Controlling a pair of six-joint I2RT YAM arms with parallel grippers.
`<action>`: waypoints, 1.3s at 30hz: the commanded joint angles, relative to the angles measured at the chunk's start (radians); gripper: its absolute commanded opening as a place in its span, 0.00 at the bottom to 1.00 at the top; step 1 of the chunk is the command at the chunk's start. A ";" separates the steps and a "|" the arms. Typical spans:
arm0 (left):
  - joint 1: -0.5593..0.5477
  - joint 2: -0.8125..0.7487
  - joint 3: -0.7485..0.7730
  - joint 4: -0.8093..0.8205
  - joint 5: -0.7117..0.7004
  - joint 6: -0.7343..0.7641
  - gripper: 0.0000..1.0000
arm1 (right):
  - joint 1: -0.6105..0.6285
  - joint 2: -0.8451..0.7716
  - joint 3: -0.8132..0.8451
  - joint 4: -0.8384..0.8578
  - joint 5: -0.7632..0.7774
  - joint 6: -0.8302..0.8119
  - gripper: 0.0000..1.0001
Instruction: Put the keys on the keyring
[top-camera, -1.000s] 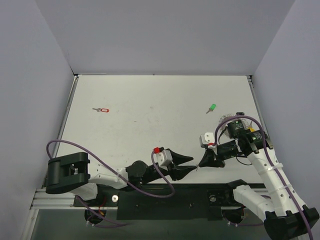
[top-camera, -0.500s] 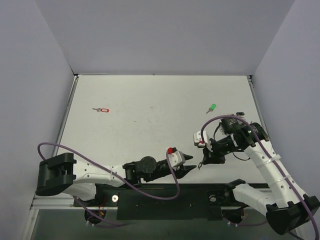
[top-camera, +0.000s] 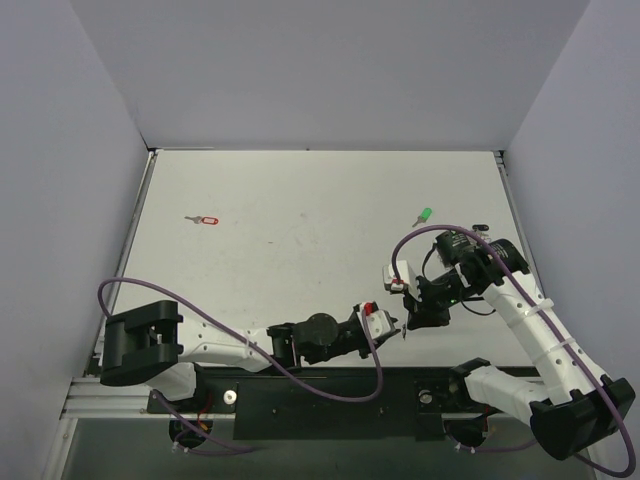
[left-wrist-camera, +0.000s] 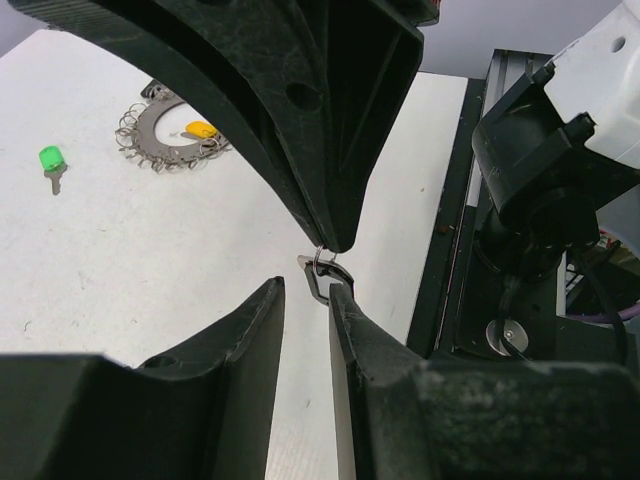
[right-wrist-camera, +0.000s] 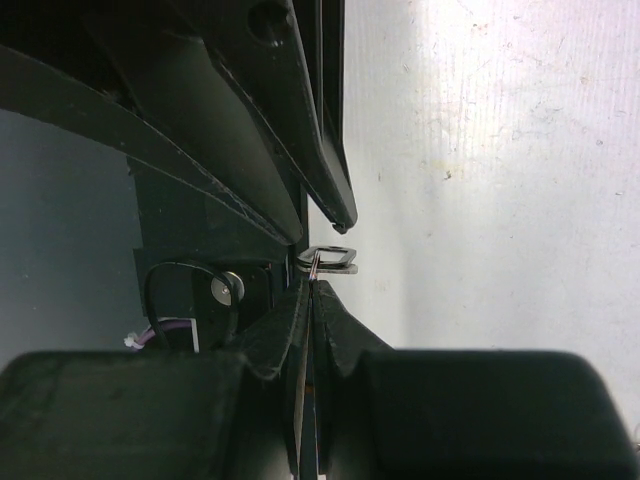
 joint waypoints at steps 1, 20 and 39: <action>-0.007 0.014 0.056 0.046 -0.002 0.017 0.34 | 0.009 -0.006 0.015 -0.049 -0.011 0.005 0.00; -0.008 0.051 0.076 0.077 0.024 0.000 0.24 | 0.012 -0.003 0.007 -0.049 -0.027 -0.005 0.00; -0.008 0.062 0.079 0.083 0.028 -0.017 0.00 | 0.013 -0.011 0.006 -0.056 -0.036 -0.016 0.00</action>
